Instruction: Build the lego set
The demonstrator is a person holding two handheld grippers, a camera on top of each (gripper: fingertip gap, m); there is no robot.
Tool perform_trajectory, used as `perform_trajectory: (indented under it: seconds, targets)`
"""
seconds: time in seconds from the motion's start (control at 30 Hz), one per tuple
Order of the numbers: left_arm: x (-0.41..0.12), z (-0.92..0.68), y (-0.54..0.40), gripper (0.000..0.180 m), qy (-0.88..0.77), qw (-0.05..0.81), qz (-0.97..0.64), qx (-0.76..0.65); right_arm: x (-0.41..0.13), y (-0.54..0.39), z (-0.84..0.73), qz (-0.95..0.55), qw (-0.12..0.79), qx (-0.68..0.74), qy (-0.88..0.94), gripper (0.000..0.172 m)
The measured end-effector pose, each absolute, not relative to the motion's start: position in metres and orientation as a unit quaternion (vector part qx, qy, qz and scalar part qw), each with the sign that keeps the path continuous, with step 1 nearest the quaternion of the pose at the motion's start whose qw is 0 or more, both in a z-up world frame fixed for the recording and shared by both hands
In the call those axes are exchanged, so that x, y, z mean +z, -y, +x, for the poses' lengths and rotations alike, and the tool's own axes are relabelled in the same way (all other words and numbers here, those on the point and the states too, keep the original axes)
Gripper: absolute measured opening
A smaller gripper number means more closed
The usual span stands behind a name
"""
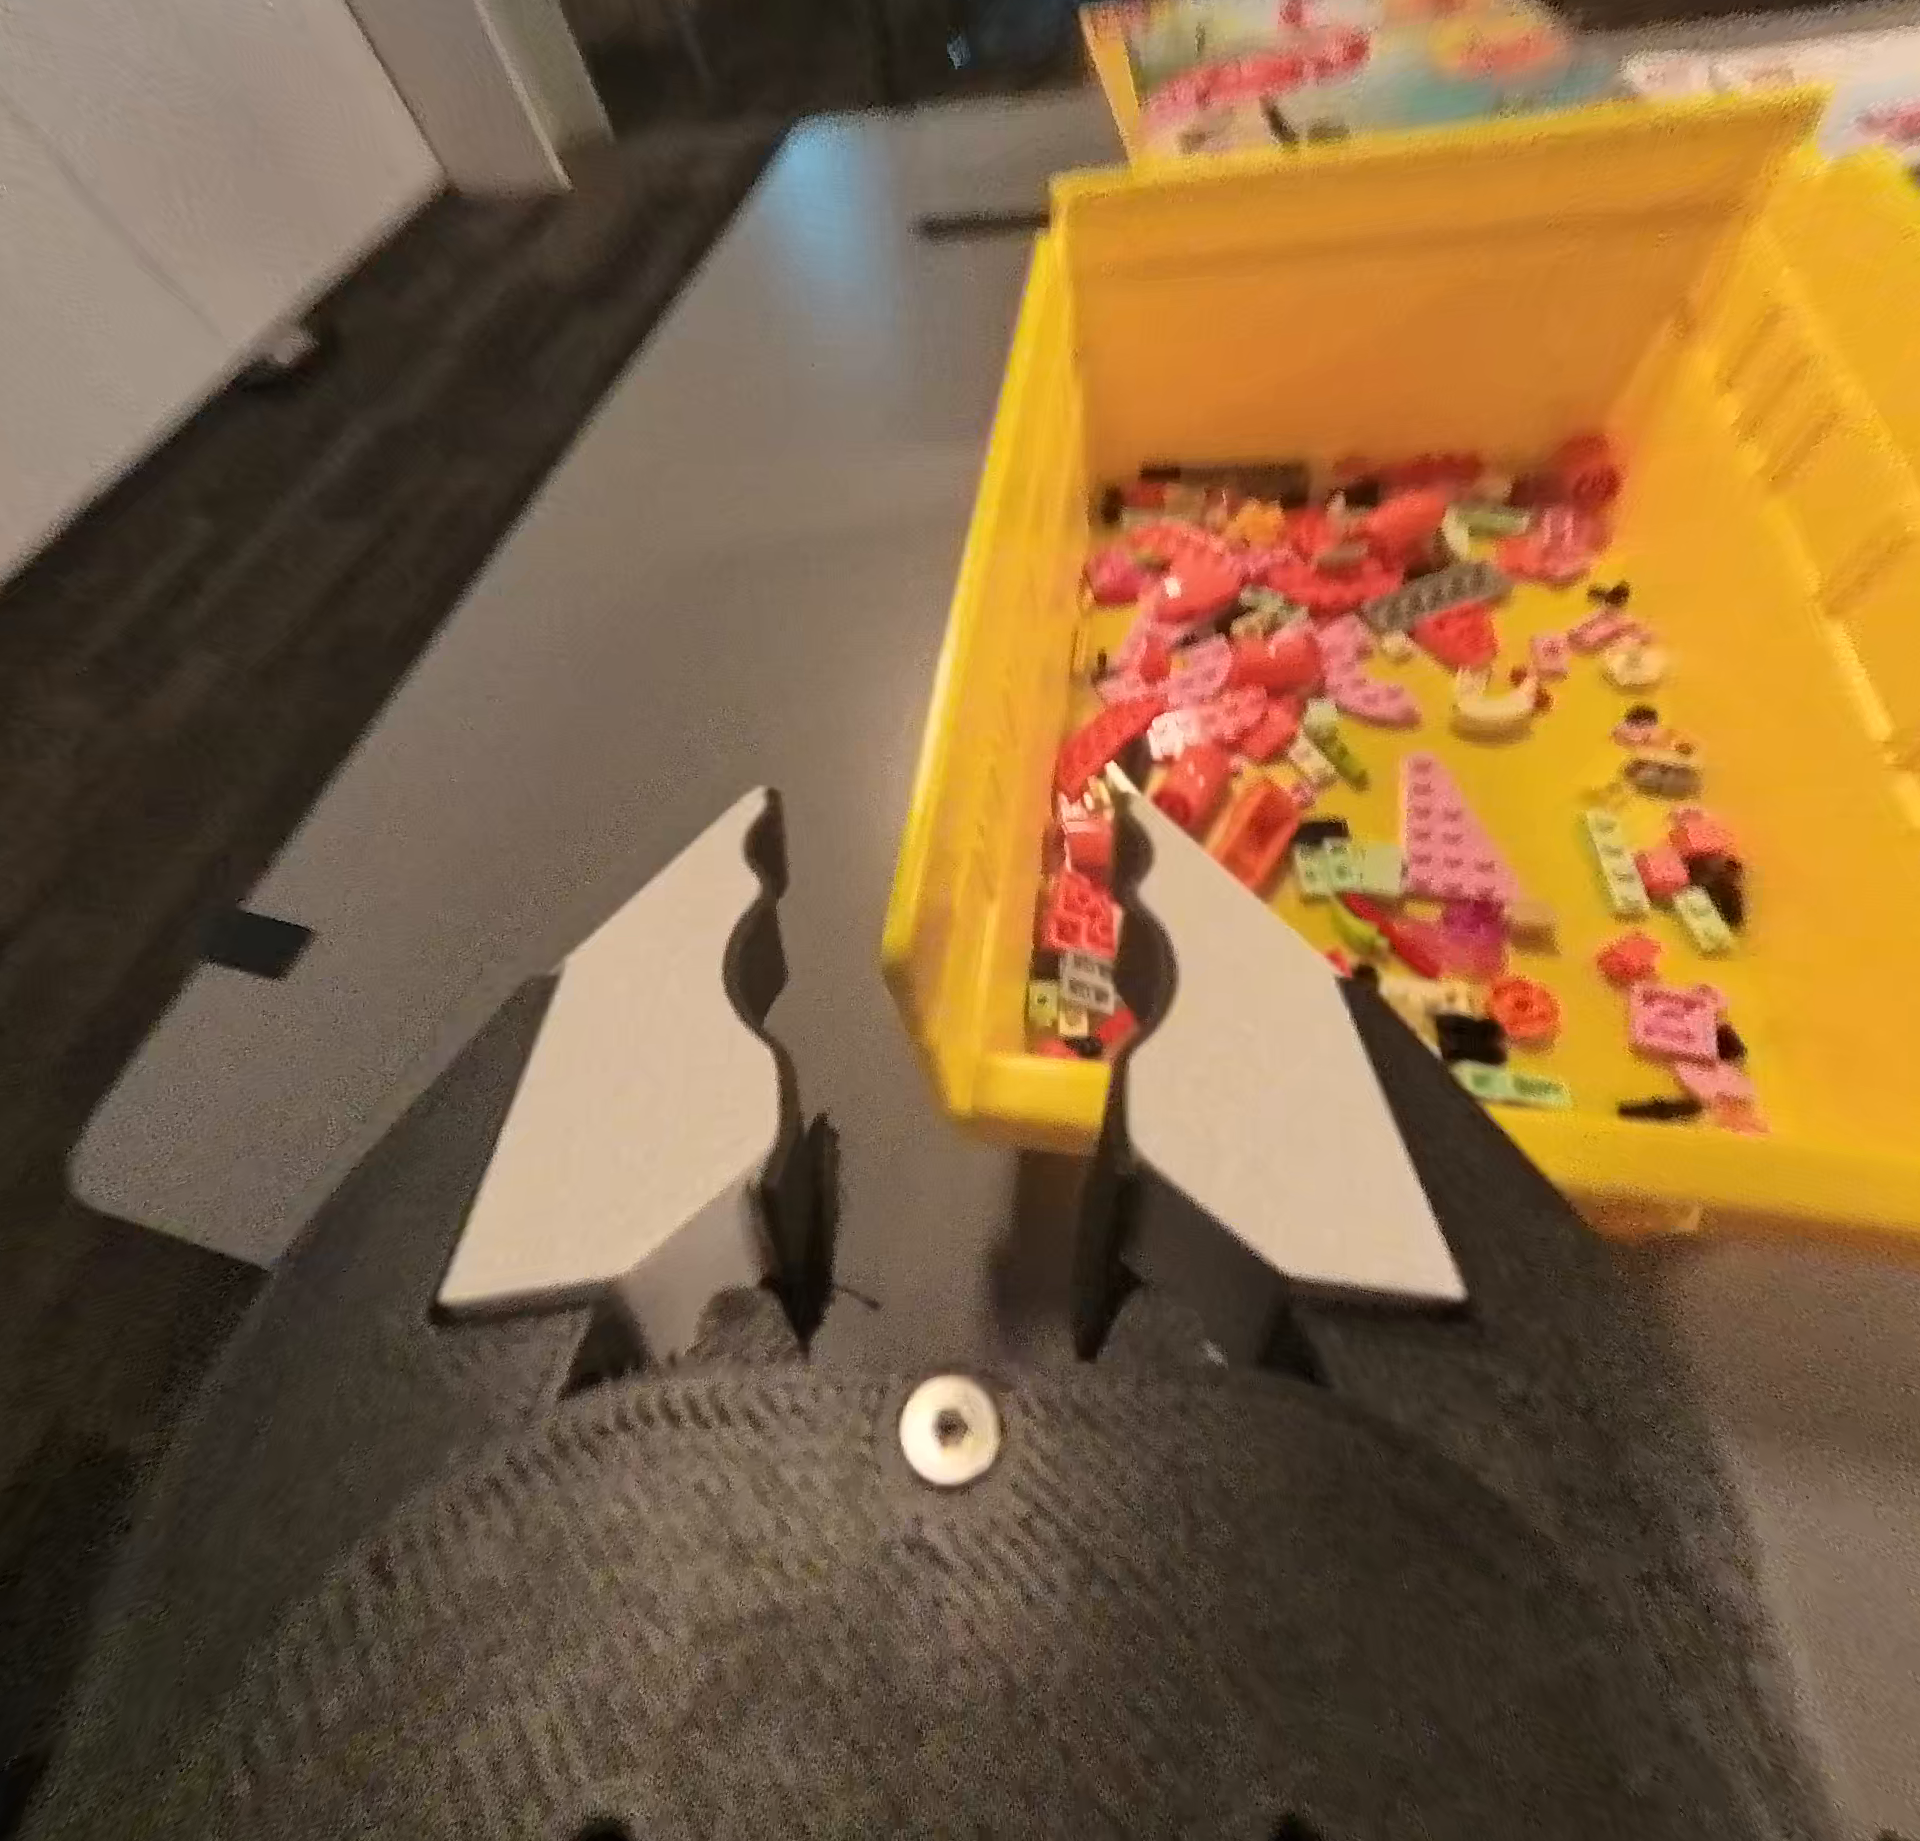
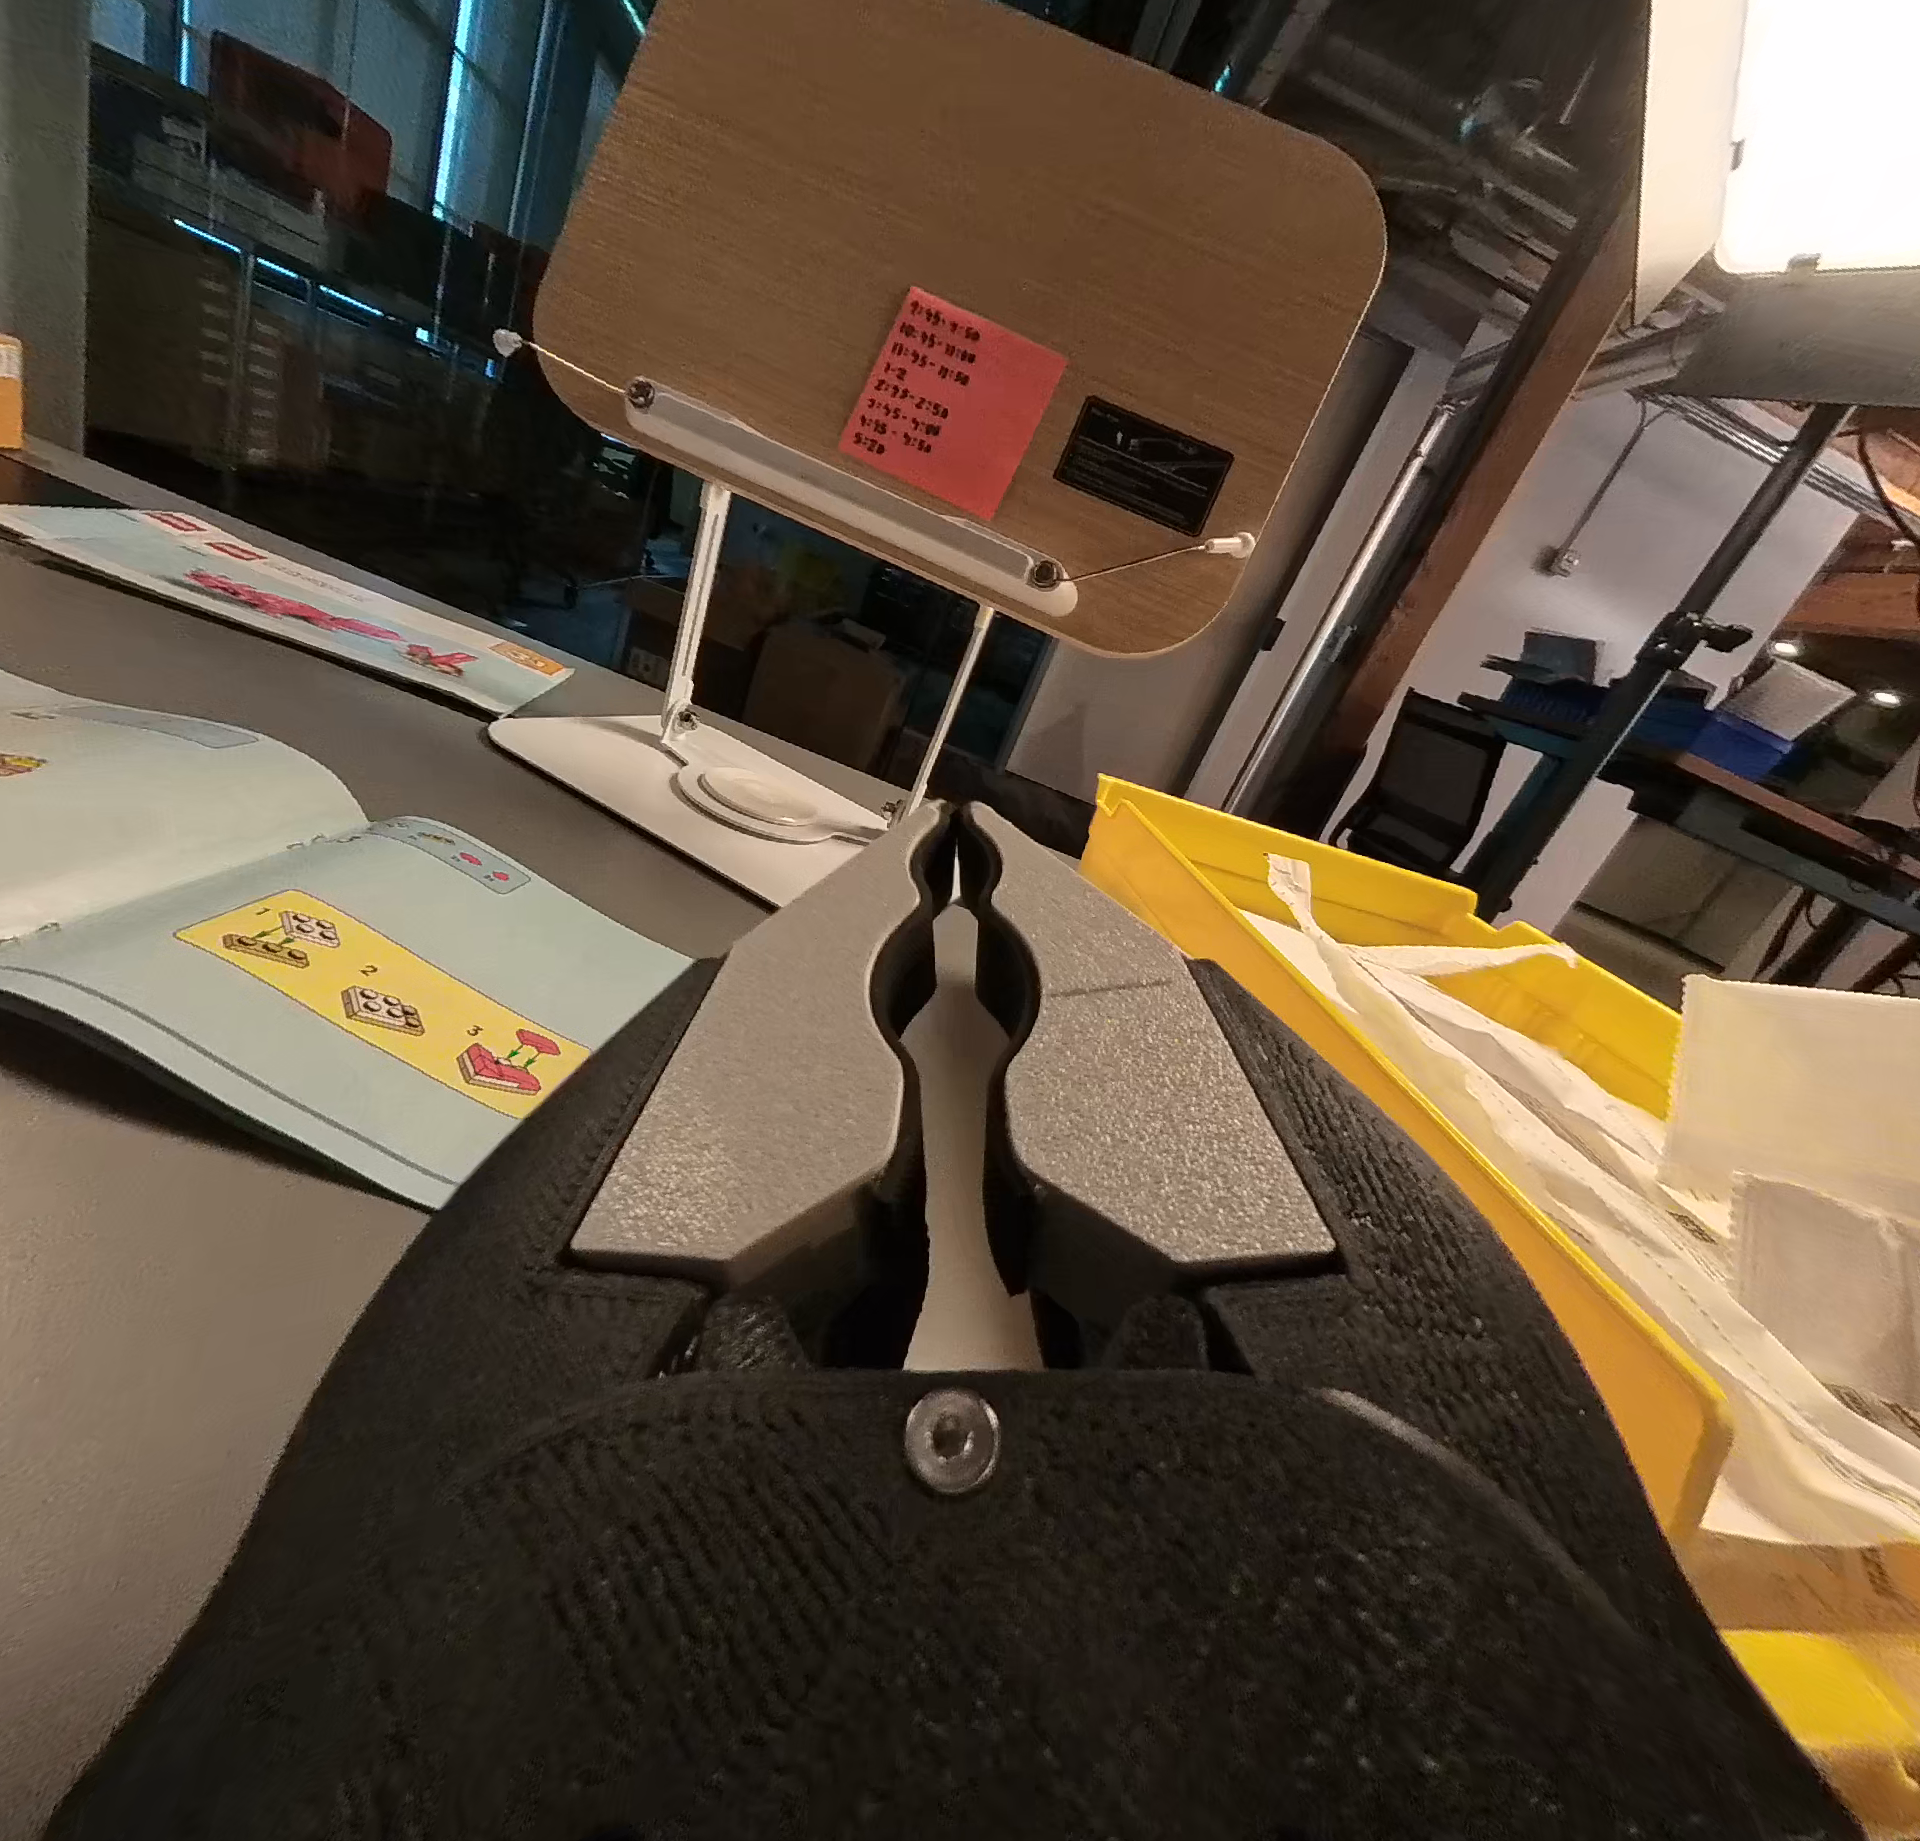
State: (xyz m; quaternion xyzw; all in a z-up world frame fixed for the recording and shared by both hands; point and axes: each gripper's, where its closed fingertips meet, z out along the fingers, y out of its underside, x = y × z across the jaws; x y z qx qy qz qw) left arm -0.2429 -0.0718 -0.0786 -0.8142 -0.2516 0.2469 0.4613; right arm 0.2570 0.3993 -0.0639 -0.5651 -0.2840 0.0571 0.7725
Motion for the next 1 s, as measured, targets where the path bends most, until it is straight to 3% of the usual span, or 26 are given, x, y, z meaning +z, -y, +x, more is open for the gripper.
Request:
perform_trajectory:
  seconds: [0.2, 0.3, 0.63, 0.87, 1.0]
  targets:
    - [-0.102, -0.235, 0.079, 0.008, 0.241, 0.447, -0.841, 0.188, -0.066, -0.399, 0.254, -0.565, 0.769, 0.042, 0.295, 0.0]
    - [-0.102, -0.213, 0.079, 0.003, 0.227, 0.463, -0.845, 0.141, -0.068, -0.399, 0.253, -0.565, 0.768, 0.037, 0.299, 0.0]
    - [-0.103, -0.124, 0.104, 0.012, 0.202, 0.476, -0.848, 0.113, -0.071, -0.397, 0.247, -0.563, 0.762, 0.024, 0.318, 0.0]
    - [-0.101, -0.079, 0.102, 0.022, 0.185, 0.504, -0.844, 0.011, -0.072, -0.396, 0.244, -0.56, 0.76, 0.015, 0.329, 0.0]
    - [-0.073, -0.089, 0.102, 0.024, 0.179, 0.556, -0.812, 0.017, -0.072, -0.395, 0.244, -0.559, 0.761, 0.015, 0.329, 0.0]
